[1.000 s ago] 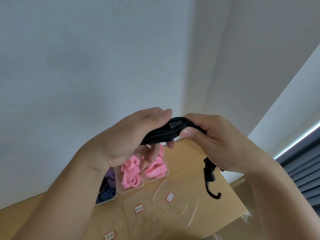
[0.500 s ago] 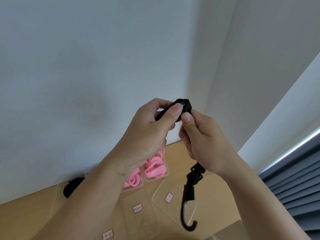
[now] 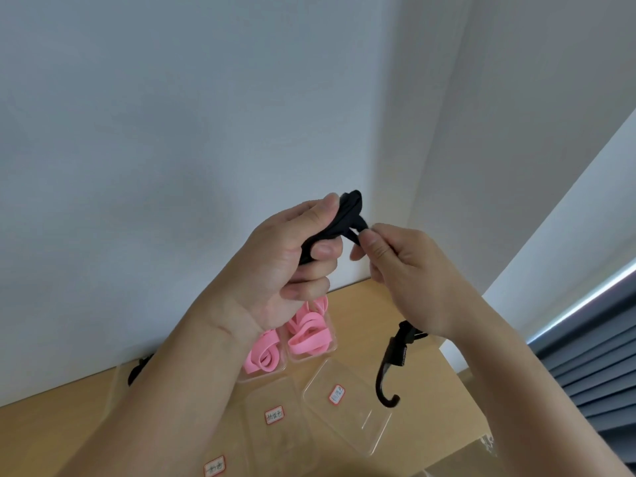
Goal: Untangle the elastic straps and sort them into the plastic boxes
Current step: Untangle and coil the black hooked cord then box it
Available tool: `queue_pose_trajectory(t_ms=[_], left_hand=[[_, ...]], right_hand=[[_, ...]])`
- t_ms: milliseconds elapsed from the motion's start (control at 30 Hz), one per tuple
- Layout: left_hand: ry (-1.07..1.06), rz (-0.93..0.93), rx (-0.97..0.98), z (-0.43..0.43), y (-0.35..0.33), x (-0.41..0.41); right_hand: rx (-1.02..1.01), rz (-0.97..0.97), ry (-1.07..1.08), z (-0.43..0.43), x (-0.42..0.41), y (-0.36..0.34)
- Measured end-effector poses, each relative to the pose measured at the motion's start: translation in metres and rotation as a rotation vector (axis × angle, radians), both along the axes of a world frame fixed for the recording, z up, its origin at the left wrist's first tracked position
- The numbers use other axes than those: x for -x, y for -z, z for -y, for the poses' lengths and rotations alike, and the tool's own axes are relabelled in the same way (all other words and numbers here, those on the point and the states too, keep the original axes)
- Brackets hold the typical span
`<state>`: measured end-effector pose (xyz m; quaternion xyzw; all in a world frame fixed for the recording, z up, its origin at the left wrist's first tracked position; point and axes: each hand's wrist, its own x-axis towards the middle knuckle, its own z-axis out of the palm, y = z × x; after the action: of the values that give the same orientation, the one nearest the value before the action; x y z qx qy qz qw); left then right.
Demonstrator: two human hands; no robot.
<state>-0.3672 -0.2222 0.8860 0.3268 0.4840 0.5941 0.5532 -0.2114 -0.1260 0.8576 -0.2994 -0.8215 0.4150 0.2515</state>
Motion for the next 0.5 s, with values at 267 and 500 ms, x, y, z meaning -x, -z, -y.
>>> queue_pose_trajectory(t_ms=[267, 500], left_hand=[[-0.177, -0.697, 0.028, -0.003, 0.016, -0.007], [0.109, -0.908, 0.043, 0.006, 0.011, 0.002]], right_hand=[[-0.490, 0.319, -0.033, 0.007, -0.012, -0.019], [-0.344, 0.188, -0.191, -0.010, -0.026, -0.052]])
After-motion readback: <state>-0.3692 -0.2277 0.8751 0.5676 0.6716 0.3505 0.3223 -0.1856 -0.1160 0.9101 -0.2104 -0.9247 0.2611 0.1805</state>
